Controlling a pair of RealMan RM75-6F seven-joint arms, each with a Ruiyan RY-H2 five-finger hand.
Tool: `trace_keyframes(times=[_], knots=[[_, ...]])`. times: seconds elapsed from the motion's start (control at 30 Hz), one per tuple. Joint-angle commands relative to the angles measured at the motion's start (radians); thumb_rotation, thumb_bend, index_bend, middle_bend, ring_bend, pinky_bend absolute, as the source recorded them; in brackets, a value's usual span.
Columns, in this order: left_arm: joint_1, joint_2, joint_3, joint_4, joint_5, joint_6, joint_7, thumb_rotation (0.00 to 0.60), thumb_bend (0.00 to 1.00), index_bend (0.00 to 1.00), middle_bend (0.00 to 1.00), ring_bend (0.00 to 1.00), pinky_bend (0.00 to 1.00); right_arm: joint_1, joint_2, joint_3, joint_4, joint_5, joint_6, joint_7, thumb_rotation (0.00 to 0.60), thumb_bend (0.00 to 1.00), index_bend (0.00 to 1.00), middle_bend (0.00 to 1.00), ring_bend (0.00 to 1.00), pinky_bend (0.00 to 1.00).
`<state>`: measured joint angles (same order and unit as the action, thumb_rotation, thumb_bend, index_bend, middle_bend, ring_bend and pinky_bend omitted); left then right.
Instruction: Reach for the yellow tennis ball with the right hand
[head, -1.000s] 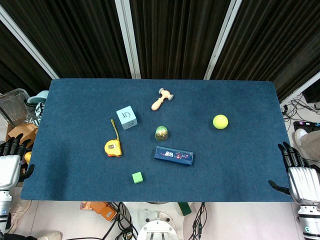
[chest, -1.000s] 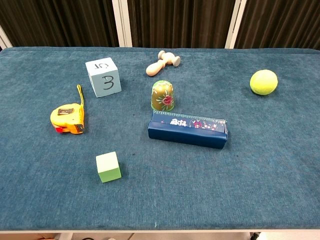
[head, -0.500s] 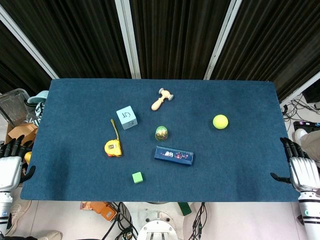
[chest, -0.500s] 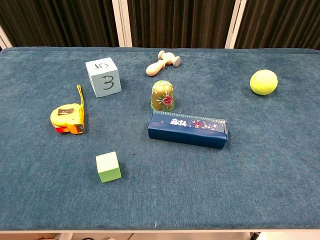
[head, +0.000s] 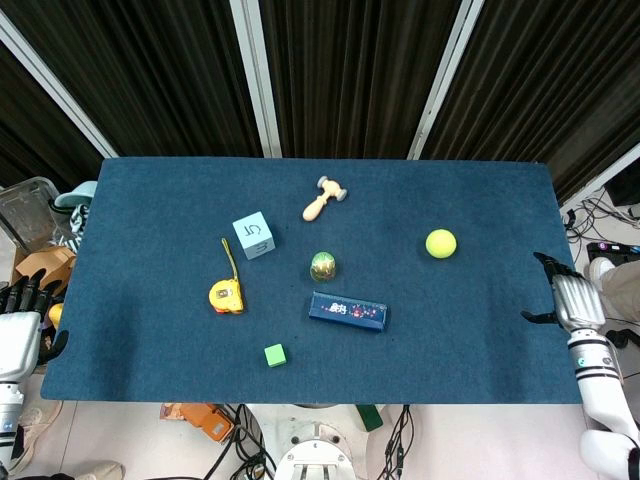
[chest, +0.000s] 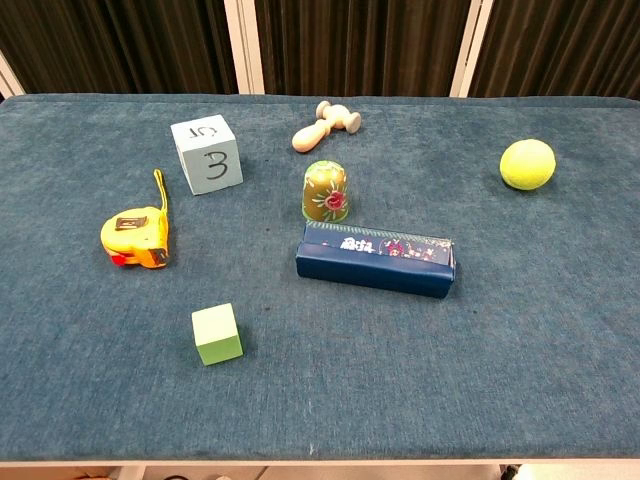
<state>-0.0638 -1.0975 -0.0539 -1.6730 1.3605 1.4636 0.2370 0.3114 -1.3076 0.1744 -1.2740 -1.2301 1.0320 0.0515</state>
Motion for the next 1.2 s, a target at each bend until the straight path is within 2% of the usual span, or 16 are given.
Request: trace_keyframes(times=[0.03,0.47,0.73,1.2], knots=[[0.000,0.000,-0.003,0.001,-0.005,0.000,-0.002,0.600,0.28,0.14,0.00,0.00,0.11,0.058,-0.054,0.019,0.056,0.010,-0.057,0.008,0.600,0.11,0.21,0.27,0.30,0.36],[-0.004,0.000,-0.009,0.007,-0.015,-0.006,-0.006,0.600,0.28,0.14,0.00,0.00,0.11,0.170,-0.190,0.055,0.210,0.041,-0.141,0.025,0.600,0.12,0.24,0.31,0.37,0.43],[-0.005,-0.002,-0.006,0.008,-0.012,-0.008,0.003,0.600,0.28,0.14,0.00,0.00,0.11,0.219,-0.251,0.061,0.306,0.058,-0.211,0.062,0.600,0.21,0.26,0.33,0.40,0.46],[-0.009,-0.004,-0.006,0.011,-0.018,-0.016,0.008,0.600,0.28,0.14,0.00,0.00,0.11,0.303,-0.330,0.072,0.416,0.043,-0.277,0.113,0.600,0.21,0.28,0.34,0.41,0.48]])
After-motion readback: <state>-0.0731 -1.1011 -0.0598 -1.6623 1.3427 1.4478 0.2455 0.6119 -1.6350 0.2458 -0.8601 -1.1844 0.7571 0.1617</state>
